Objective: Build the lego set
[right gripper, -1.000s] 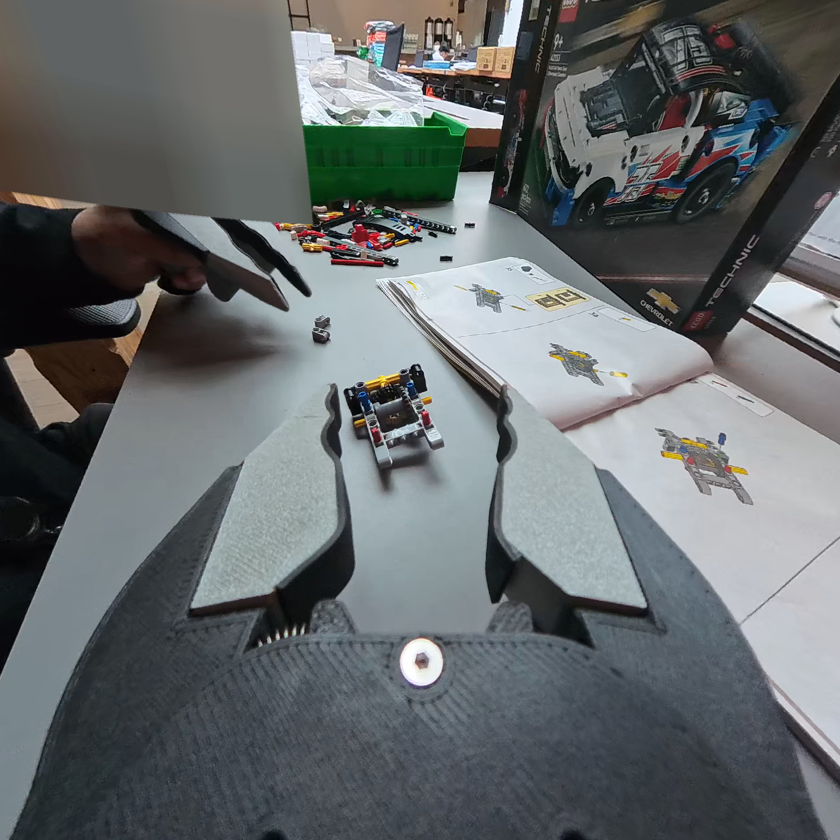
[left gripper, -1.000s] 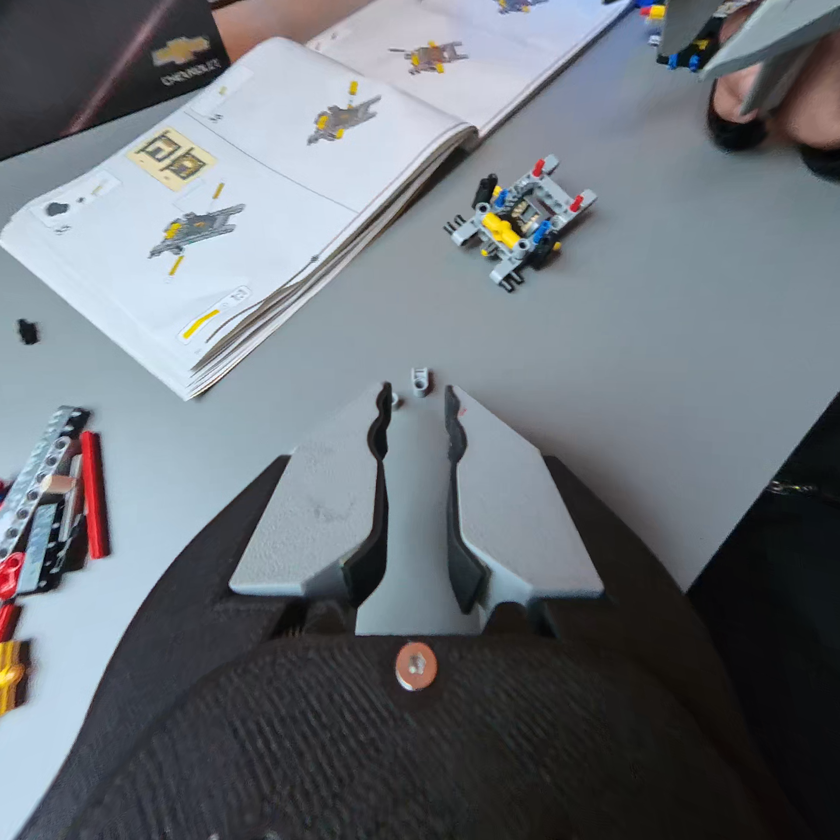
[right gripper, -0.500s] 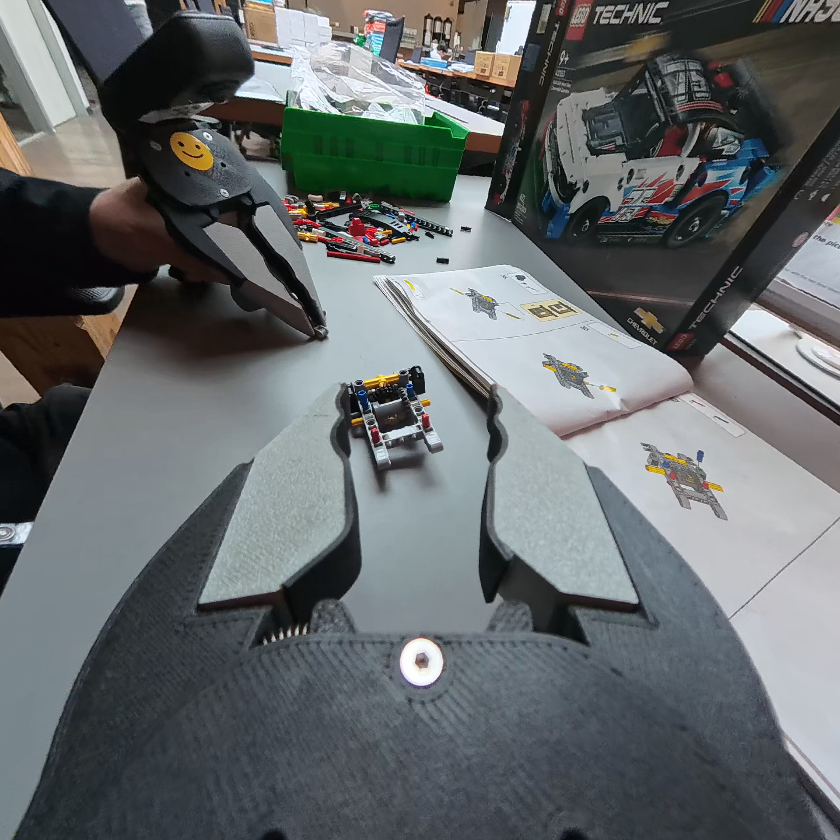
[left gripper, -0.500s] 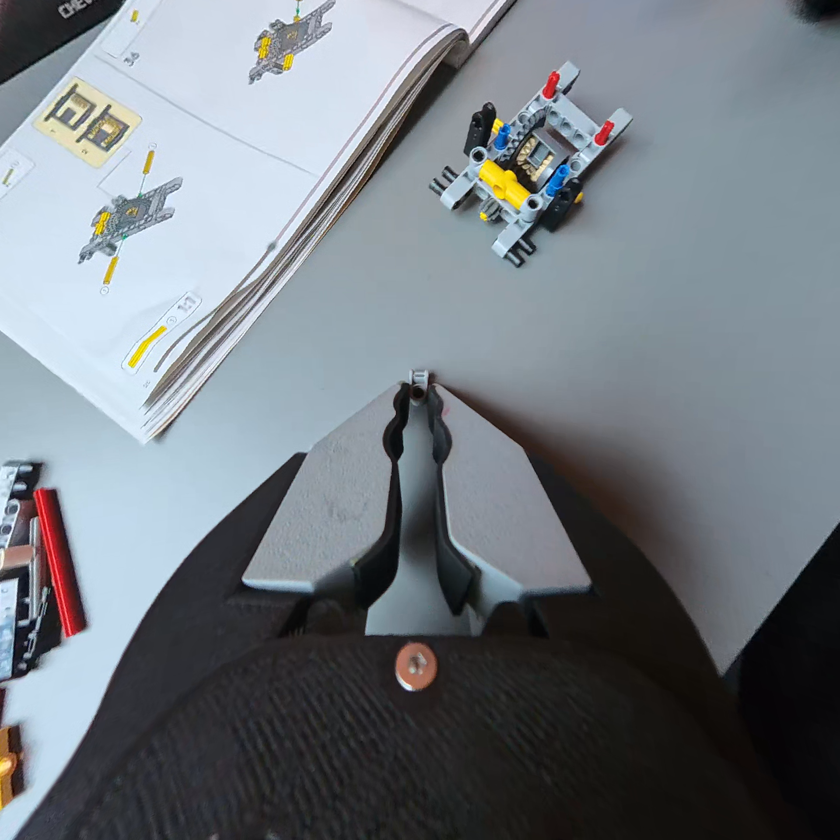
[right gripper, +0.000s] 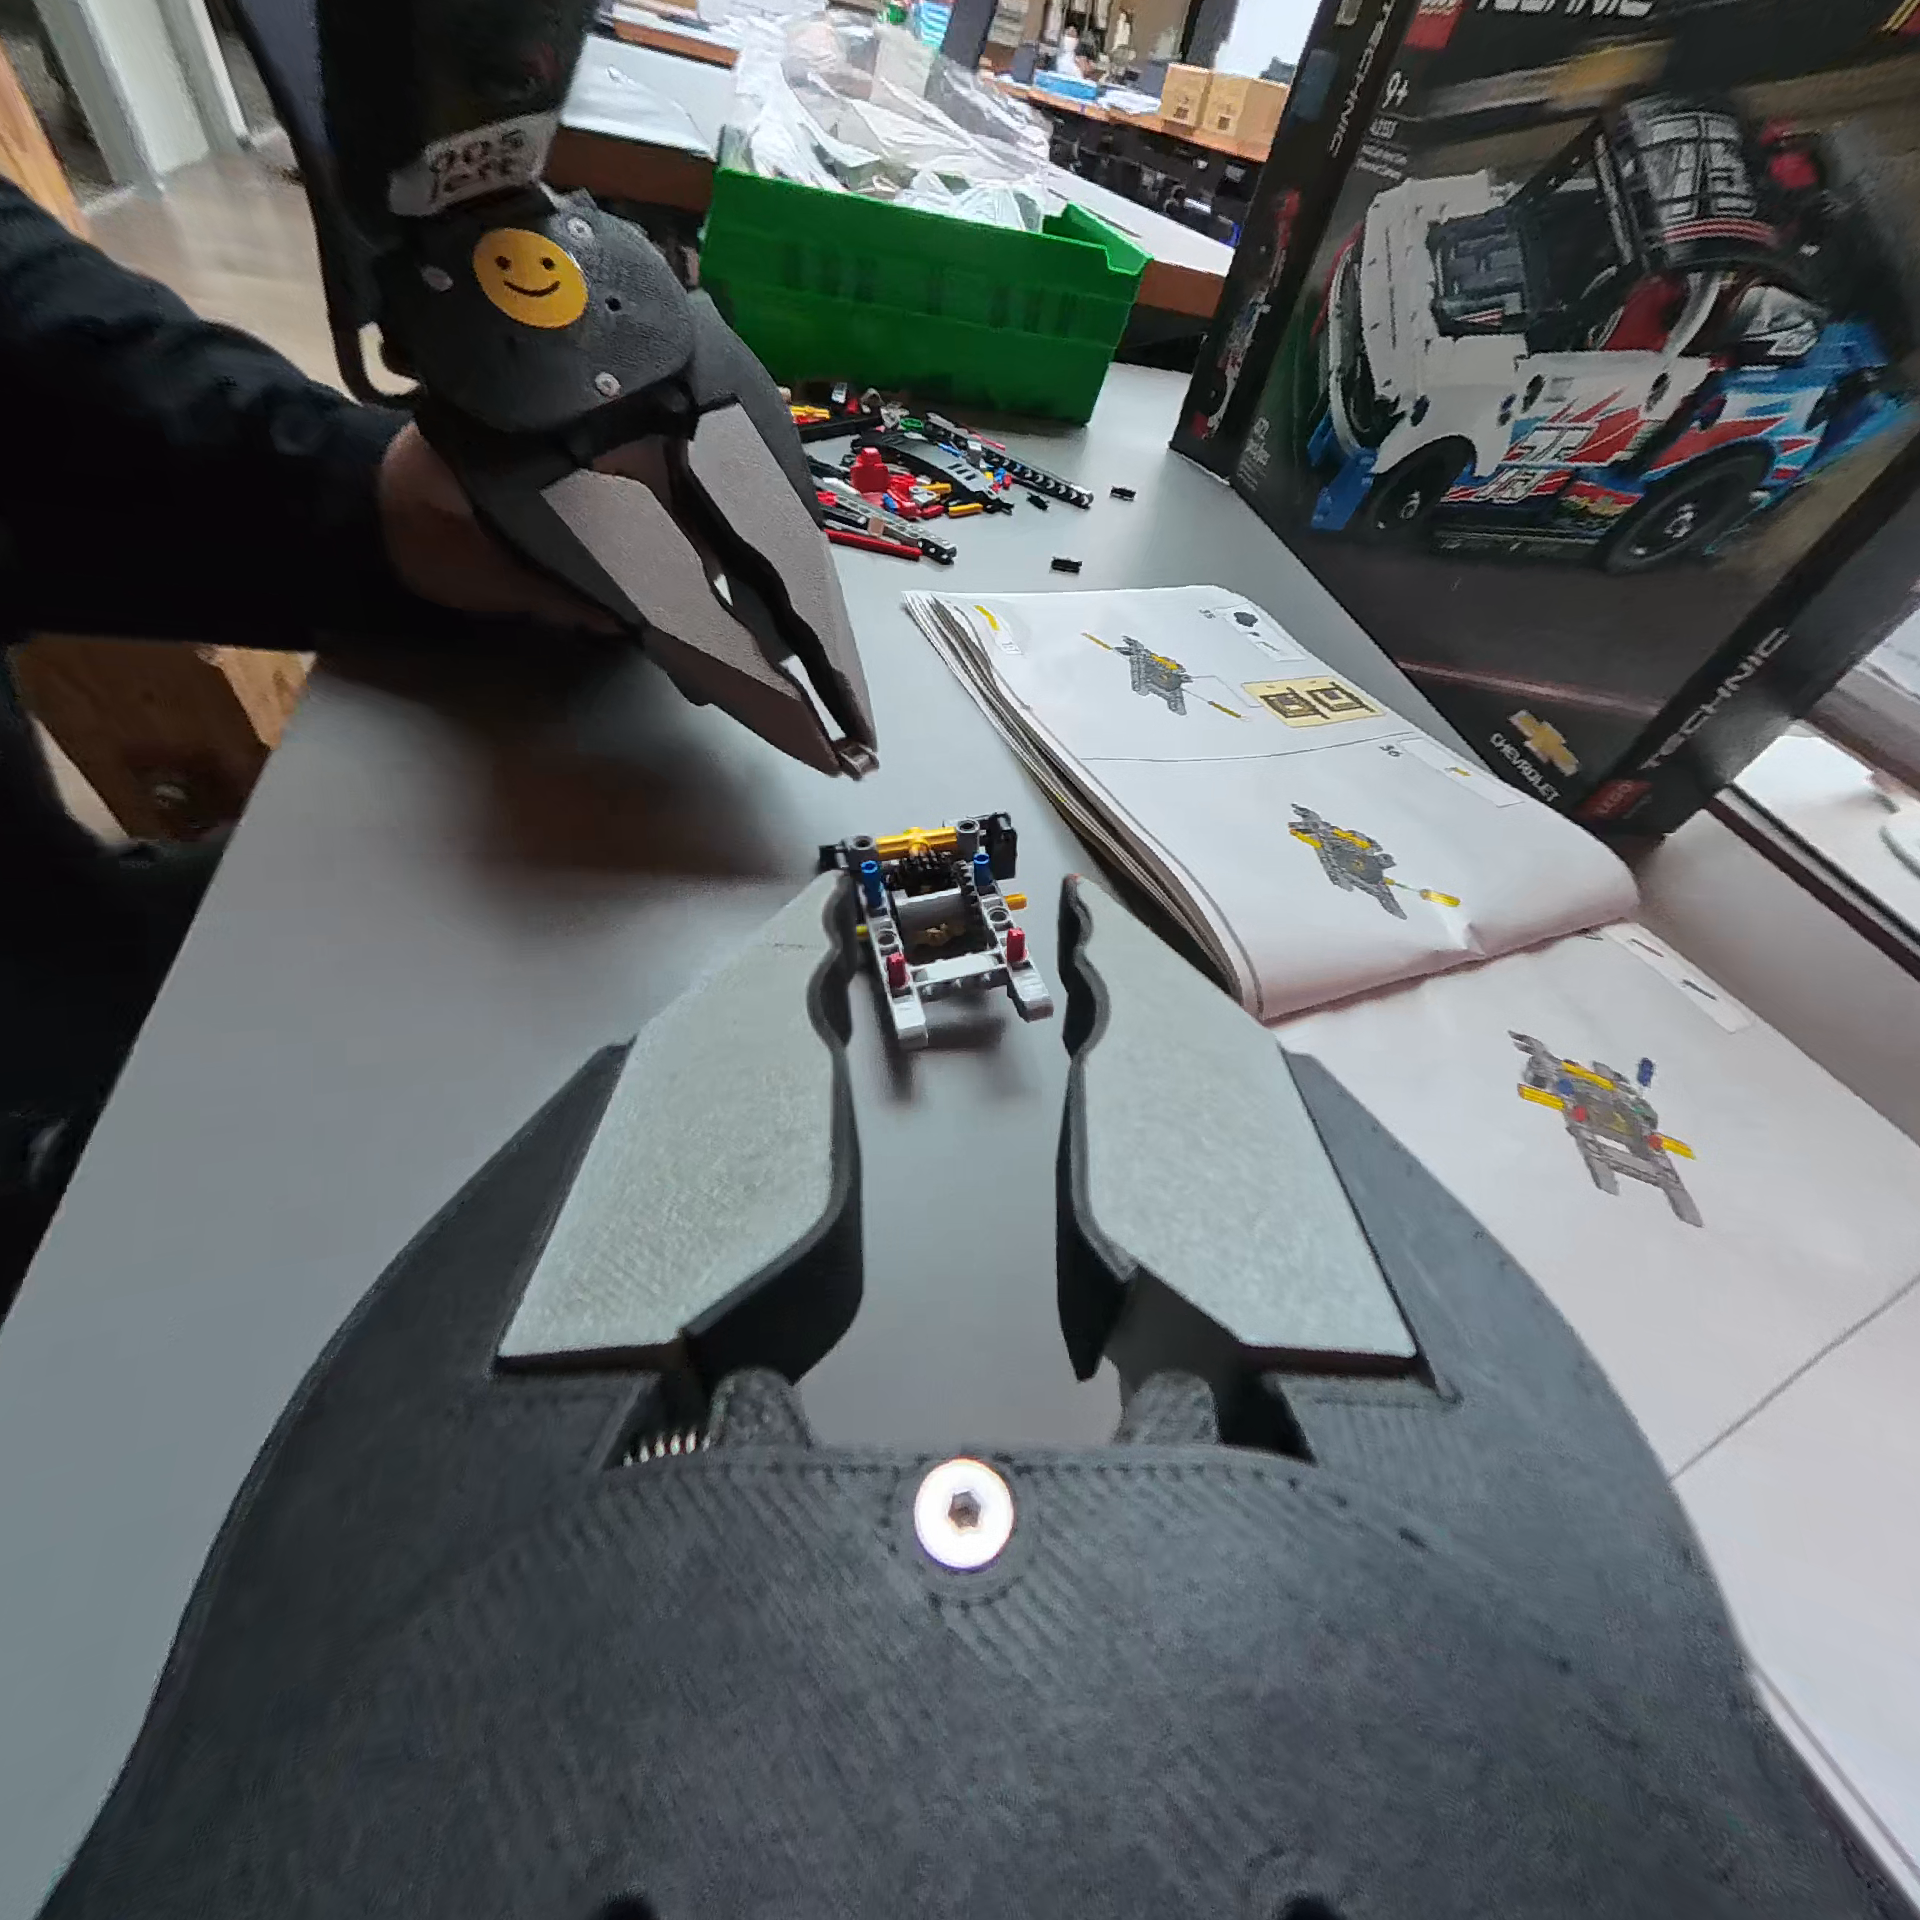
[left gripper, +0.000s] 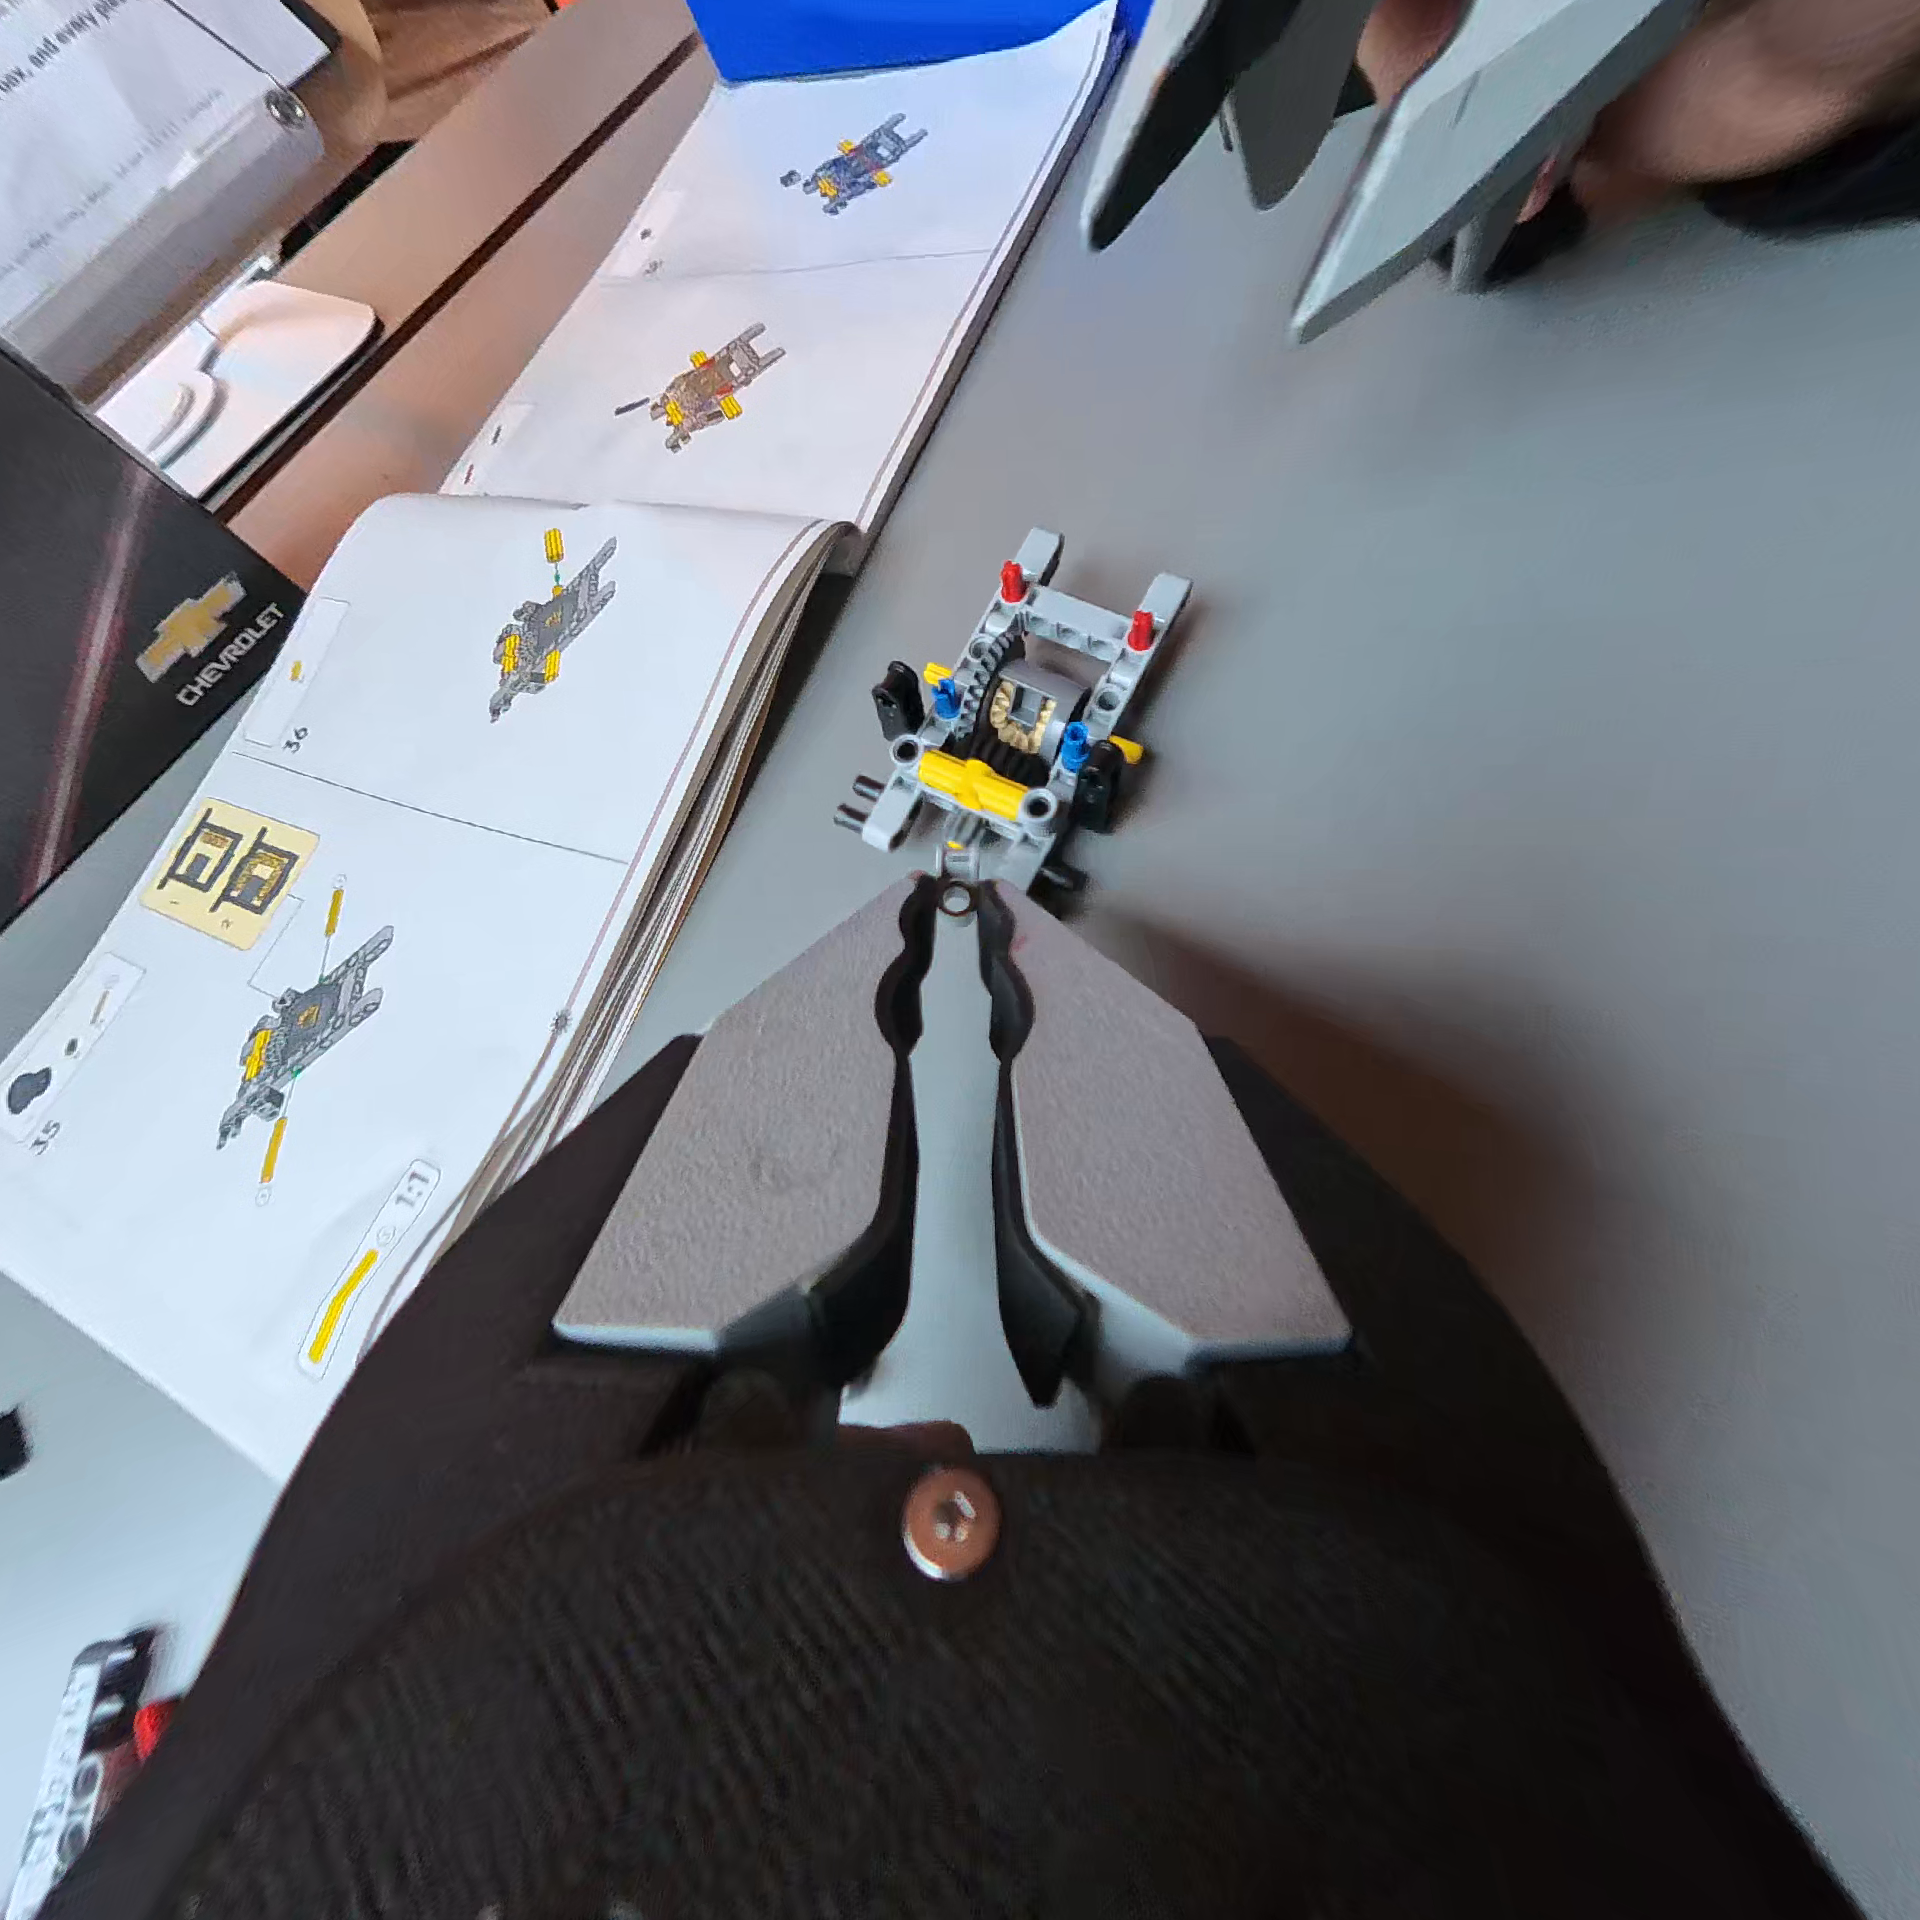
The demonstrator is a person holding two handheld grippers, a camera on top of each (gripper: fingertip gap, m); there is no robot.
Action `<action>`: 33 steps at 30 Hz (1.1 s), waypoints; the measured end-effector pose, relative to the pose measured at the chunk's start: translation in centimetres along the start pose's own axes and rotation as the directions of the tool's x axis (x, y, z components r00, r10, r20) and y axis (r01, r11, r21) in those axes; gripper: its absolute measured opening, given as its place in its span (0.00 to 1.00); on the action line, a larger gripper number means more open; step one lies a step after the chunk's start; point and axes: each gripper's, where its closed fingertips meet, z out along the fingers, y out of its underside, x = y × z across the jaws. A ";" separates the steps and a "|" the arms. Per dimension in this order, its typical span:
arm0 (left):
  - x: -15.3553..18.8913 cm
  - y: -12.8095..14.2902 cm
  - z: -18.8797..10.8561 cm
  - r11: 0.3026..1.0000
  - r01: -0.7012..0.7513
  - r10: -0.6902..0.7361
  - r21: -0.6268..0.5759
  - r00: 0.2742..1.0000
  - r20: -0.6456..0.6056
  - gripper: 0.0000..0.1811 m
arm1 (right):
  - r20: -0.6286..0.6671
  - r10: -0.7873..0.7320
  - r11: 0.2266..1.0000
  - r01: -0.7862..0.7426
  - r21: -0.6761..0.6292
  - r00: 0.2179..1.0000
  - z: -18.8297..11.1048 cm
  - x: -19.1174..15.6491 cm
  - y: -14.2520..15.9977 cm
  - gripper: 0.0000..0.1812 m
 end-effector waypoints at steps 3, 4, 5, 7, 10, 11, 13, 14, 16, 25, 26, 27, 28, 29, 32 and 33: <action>-0.7 -0.1 0.4 1.000 0.030 -0.030 -0.001 1.000 0.008 0.03 | 0.026 0.050 0.999 -0.050 0.010 0.998 0.0 0.3 0.0 0.21; -0.9 0.0 0.4 0.999 0.040 -0.040 -0.005 0.999 0.011 0.03 | 0.038 0.065 0.998 -0.066 0.007 0.997 0.0 0.3 0.0 0.21; -0.9 0.1 0.5 0.999 0.049 -0.049 -0.014 0.999 0.006 0.03 | 0.047 0.075 0.997 -0.075 0.005 0.996 0.1 0.4 0.1 0.21; -1.0 0.2 0.6 0.998 0.059 -0.060 -0.022 0.998 0.000 0.03 | 0.055 0.076 0.997 -0.076 0.006 0.996 0.0 0.3 0.0 0.21; -1.0 -0.2 0.3 0.999 0.042 -0.042 0.006 0.999 0.017 0.03 | 0.070 0.038 0.999 -0.039 0.008 0.997 -0.3 -0.5 0.0 0.21; -0.9 -0.2 0.3 1.000 0.026 -0.026 0.009 0.999 0.020 0.03 | 0.070 0.021 1.000 -0.021 0.003 0.997 -0.4 -0.7 0.1 0.20; -0.5 0.0 0.5 1.000 -0.015 0.015 -0.011 1.000 0.021 0.03 | 0.062 -0.012 1.000 0.012 -0.006 0.998 -0.4 -0.9 0.2 0.16; -0.3 0.1 0.6 0.999 -0.038 0.039 -0.024 0.999 0.025 0.03 | 0.059 -0.022 1.000 0.023 -0.014 0.998 -0.3 -1.0 0.3 0.14; 0.1 0.0 0.7 0.996 -0.088 0.089 -0.026 0.995 0.033 0.03 | 0.053 -0.035 0.999 0.036 -0.029 0.998 0.0 -1.0 0.4 0.14; 6.1 -3.8 0.8 0.996 0.080 -0.087 -0.033 0.924 -0.374 0.03 | 0.069 -0.027 0.999 0.028 -0.018 0.997 -0.2 -1.9 0.2 0.11; 6.1 -4.1 0.9 0.992 0.117 -0.122 -0.035 0.917 -0.381 0.03 | 0.071 -0.033 0.999 0.034 -0.010 0.997 -0.4 -2.0 0.1 0.11; 5.7 -4.4 1.0 0.989 0.146 -0.144 -0.021 0.920 -0.364 0.03 | 0.068 -0.043 0.999 0.043 -0.006 0.997 -0.5 -2.2 0.1 0.10; 5.4 -4.7 1.0 0.986 0.165 -0.155 -0.004 0.921 -0.358 0.03 | 0.066 -0.053 0.999 0.054 -0.007 0.996 -0.5 -2.3 0.1 0.10; 5.3 -5.1 0.9 0.983 0.182 -0.164 0.013 0.916 -0.365 0.03 | 0.070 -0.061 0.998 0.062 -0.009 0.996 -0.6 -2.5 0.1 0.09; 5.5 -6.0 0.6 0.968 0.242 -0.194 0.067 0.890 -0.413 0.03 | 0.085 -0.072 0.997 0.073 0.001 0.994 -0.5 -3.2 -0.1 0.09; 5.6 -6.2 0.5 0.964 0.255 -0.200 0.078 0.886 -0.419 0.03 | 0.082 -0.077 0.997 0.077 0.003 0.994 -0.5 -3.2 -0.1 0.09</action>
